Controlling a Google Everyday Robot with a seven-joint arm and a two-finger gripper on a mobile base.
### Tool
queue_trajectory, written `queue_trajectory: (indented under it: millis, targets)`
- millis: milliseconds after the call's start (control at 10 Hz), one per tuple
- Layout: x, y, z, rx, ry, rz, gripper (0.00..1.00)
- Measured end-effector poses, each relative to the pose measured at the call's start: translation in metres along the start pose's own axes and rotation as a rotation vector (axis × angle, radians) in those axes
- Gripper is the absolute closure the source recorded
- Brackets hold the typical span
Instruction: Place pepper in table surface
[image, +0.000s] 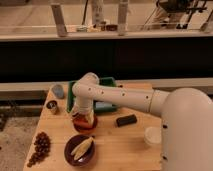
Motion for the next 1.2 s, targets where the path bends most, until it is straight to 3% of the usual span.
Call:
queue_trajectory:
  millis: [100,300,700,1000,1200]
  targets:
    - [0.003,0.003,-0.003,0.026,-0.003,0.077,0.20]
    - [0.004,-0.002,-0.011,0.074,-0.014,0.146,0.20]
    - [0.005,-0.003,-0.006,0.075,-0.092,0.320,0.21]
    - [0.000,0.000,-0.001,0.057,-0.109,0.410,0.47]
    - [-0.005,0.008,0.000,0.054,-0.108,0.490,0.58]
